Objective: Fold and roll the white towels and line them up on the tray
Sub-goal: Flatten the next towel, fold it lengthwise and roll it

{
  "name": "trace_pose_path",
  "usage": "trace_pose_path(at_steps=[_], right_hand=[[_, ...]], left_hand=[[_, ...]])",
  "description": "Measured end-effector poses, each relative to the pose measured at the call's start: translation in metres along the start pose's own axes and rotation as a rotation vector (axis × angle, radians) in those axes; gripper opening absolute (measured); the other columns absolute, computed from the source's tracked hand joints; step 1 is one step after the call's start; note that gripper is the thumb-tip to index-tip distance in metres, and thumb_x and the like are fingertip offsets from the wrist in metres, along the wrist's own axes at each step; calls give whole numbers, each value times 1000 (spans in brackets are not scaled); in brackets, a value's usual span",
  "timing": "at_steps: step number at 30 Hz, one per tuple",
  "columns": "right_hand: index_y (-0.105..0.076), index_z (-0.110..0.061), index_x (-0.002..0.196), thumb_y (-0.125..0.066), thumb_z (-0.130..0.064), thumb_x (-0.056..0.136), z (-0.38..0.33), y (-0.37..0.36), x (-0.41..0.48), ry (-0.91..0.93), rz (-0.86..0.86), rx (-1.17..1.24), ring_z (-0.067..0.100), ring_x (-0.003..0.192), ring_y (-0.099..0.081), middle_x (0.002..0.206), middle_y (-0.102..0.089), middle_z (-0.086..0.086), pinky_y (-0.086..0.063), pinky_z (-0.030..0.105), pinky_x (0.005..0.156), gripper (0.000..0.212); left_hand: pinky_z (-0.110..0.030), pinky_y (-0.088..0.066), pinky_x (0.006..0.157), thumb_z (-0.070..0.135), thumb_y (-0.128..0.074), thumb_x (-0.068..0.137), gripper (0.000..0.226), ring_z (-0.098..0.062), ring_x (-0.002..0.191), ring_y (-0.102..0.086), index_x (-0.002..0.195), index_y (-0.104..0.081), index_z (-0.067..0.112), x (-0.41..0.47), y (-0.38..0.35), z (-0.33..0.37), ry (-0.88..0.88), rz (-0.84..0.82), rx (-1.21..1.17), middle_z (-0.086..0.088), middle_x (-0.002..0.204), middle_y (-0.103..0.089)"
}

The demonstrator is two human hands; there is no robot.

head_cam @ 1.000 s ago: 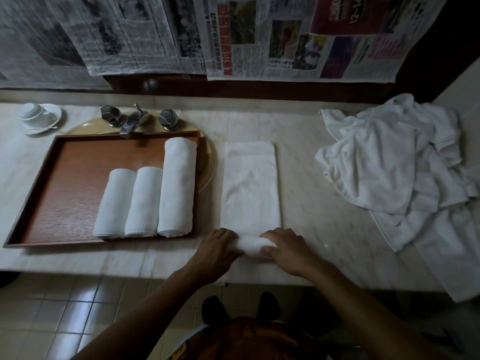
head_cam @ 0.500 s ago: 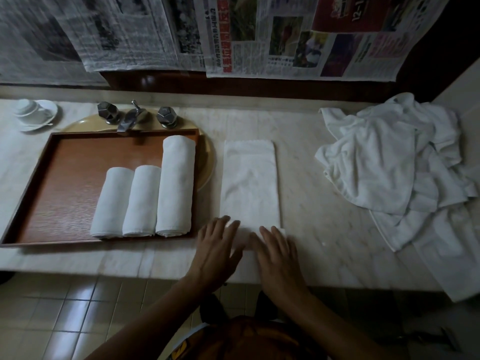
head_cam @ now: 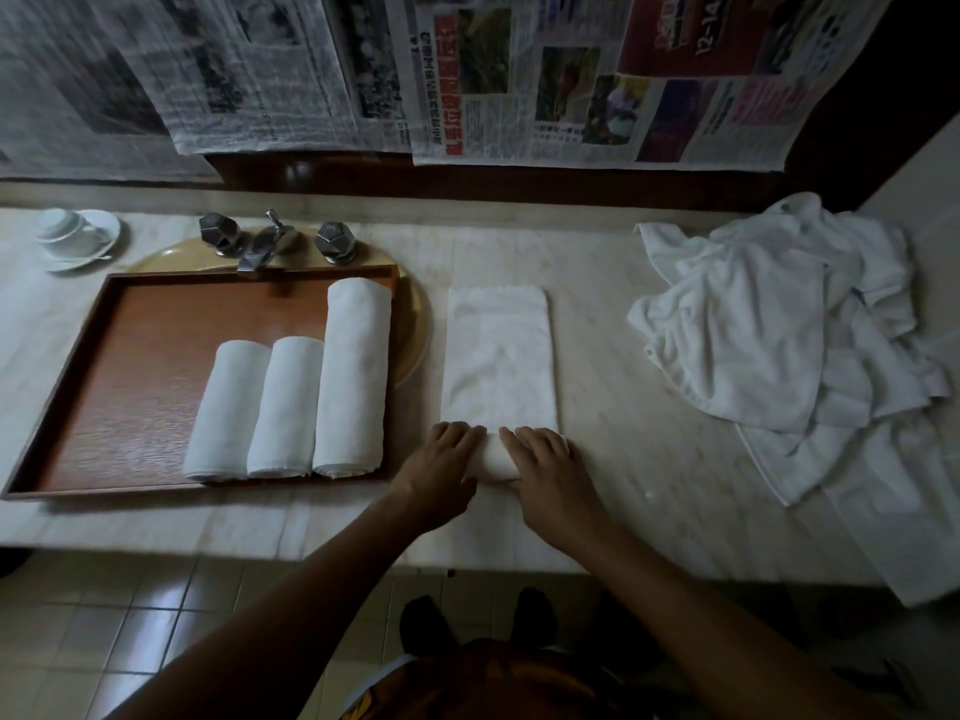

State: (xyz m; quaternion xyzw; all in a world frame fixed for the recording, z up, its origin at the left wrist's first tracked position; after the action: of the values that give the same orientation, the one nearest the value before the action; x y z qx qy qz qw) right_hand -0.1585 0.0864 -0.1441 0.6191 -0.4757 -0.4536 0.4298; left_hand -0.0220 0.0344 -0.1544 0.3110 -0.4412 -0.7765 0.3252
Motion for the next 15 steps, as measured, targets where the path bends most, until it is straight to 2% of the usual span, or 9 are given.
trace_pose_path(at_steps=[4, 8, 10, 12, 13, 15], right_hand=[[-29, -26, 159, -62, -29, 99, 4, 1, -6, 3, -132, 132, 23, 138, -39, 155, -40, -2, -39, 41, 112, 68], [-32, -31, 156, -65, -31, 99, 2, 4, -30, -23, -261, 216, 19, 130, -44, 149, -46, -6, -44, 36, 103, 66], [-37, -32, 144, -69, -36, 96, 4, 4, -38, -80, -314, 225, 20, 113, -54, 137, -53, 1, -48, 34, 90, 58], [-39, -33, 127, -72, -42, 92, 8, 5, -37, -119, -337, 222, 20, 92, -56, 123, -57, 4, -47, 32, 76, 49], [-40, -33, 123, -72, -43, 91, 10, 4, -34, -127, -346, 237, 20, 91, -57, 120, -57, 4, -47, 33, 75, 47], [-46, -31, 125, -71, -45, 91, 16, 4, -28, -128, -339, 319, 20, 100, -59, 123, -58, 2, -50, 35, 82, 45]], left_hand=[[-38, -53, 102, 41, -67, 95, 69, -17, 134, -40, 154, -35, 22, -14, -5, 2, -9, -30, -5, 1, 149, -43], [-34, -50, 100, 51, -65, 94, 69, -14, 128, -44, 151, -38, 25, -42, -13, 10, -67, -74, -36, 4, 147, -46], [-33, -49, 100, 57, -64, 93, 69, -13, 125, -47, 148, -39, 25, -51, -13, 10, -58, -75, -119, 5, 144, -49], [-33, -49, 96, 62, -61, 94, 63, -12, 116, -50, 141, -45, 23, -53, -9, 8, -30, -70, -194, 5, 135, -53], [-33, -48, 94, 62, -60, 94, 59, -12, 112, -50, 136, -48, 22, -52, -8, 7, -13, -72, -212, 6, 129, -54], [-34, -46, 91, 60, -59, 94, 51, -12, 106, -49, 128, -53, 22, -46, -6, 6, 19, -56, -244, 7, 121, -55]])
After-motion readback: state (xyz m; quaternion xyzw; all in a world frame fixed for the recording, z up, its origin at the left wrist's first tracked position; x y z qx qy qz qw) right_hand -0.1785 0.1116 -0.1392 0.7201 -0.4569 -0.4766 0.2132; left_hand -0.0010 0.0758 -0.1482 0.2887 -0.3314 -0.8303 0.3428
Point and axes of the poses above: each hand's wrist, its own x-axis towards the middle knuckle, its own y-axis out of the back of the hand, z = x × y, the point moved 8 cm from there along x, towards the middle knuckle
